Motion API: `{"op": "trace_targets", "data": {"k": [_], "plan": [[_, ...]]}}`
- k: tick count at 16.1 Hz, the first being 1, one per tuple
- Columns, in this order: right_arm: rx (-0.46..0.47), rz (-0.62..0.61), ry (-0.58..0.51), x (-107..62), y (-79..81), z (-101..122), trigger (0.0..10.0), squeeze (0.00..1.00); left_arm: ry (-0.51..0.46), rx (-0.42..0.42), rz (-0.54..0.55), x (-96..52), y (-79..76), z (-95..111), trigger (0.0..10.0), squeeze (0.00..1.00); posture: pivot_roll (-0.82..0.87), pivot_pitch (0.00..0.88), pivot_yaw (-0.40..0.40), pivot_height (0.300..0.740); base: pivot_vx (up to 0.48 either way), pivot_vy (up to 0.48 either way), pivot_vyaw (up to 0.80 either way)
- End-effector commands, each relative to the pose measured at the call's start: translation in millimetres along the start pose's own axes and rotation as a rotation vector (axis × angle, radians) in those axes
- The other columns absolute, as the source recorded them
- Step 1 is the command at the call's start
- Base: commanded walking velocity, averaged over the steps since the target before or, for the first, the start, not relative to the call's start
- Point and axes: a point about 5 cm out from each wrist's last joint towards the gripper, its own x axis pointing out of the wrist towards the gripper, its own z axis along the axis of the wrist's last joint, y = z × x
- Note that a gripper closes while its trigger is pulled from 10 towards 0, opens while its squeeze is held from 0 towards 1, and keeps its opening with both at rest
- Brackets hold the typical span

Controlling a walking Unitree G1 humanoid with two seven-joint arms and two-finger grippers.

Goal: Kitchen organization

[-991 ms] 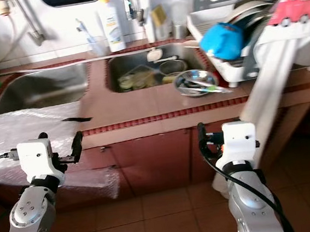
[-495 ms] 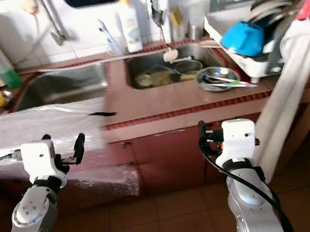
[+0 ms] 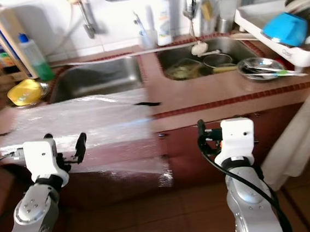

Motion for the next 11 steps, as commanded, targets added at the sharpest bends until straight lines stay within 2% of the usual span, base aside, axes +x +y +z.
{"op": "trace_targets", "data": {"k": [1,2,9,11], "plan": [[0.015,0.019,-0.020,2.0,7.5,4,10.0,0.00,0.021,0.018,0.027,-2.1,9.3,-3,10.0,0.00,0.01,0.017,0.077,0.740,0.000,0.480,0.00],[0.008,0.019,-0.024,2.8,7.3,5,10.0,0.00,0.013,0.020,0.027,-1.2,8.4,-2,10.0,0.00,0.01,0.016,0.076,0.740,0.000,0.420,0.00],[-0.026,0.026,-0.035,6.3,8.1,5,10.0,0.00,-0.037,0.056,0.013,2.7,-0.8,4,10.0,0.00,0.01,0.012,0.070,0.740,0.000,0.000,0.00],[-0.024,0.025,-0.034,7.1,7.3,5,10.0,0.00,-0.035,0.041,0.012,3.1,-2.4,3,10.0,0.00,0.01,0.008,0.063,0.740,0.000,0.000,0.00]]}}
